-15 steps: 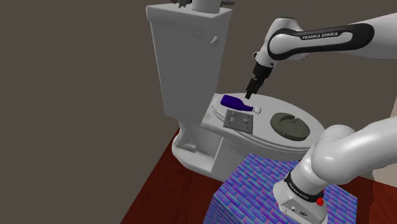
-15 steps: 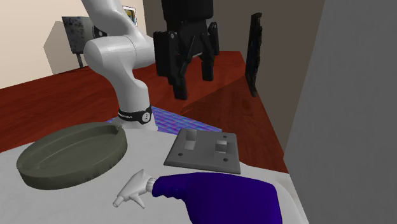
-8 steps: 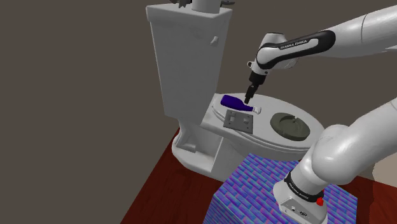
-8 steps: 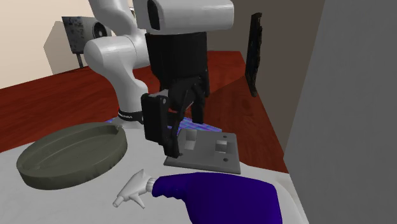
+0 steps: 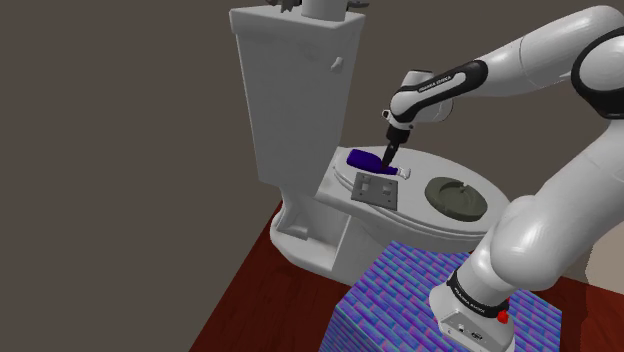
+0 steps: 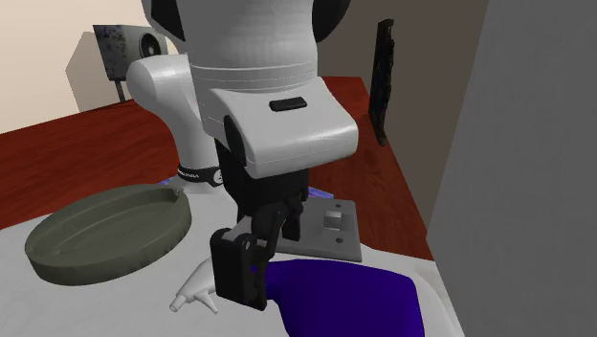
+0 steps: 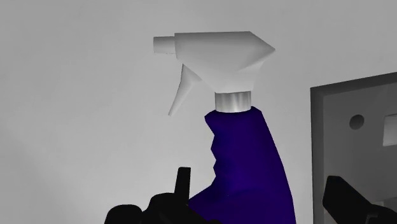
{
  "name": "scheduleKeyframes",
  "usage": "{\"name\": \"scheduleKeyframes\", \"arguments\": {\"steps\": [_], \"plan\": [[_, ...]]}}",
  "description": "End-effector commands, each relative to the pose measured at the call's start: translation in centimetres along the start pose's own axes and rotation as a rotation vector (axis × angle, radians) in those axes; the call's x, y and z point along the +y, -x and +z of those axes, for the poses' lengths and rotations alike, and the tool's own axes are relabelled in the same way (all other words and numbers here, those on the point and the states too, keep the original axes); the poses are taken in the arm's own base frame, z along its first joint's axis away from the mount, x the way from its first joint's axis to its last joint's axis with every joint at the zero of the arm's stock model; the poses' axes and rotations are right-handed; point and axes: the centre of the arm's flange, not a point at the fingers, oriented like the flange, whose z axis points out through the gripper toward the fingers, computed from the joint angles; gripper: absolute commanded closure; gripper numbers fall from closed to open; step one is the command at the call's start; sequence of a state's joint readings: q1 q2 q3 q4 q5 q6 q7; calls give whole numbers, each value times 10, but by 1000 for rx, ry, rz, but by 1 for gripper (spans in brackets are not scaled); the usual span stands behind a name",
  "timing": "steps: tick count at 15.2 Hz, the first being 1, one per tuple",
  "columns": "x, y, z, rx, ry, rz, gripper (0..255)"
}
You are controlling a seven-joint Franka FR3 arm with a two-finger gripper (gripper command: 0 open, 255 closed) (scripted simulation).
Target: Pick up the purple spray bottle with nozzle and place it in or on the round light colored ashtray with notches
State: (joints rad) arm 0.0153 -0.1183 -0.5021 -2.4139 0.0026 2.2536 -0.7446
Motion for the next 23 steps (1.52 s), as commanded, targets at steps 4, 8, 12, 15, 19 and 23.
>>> {"name": "scheduleKeyframes", "arguments": {"steps": [4, 8, 12, 15, 19, 23], "plan": [[-1, 0, 19, 0, 1, -1, 0], [-1, 0, 19, 0, 1, -1, 0], [-1, 0, 19, 0, 1, -1, 255], [-1, 0, 19, 0, 1, -1, 255], [-1, 0, 19, 0, 1, -1, 255], [-2, 0, 3, 0, 1, -1, 255]]}}
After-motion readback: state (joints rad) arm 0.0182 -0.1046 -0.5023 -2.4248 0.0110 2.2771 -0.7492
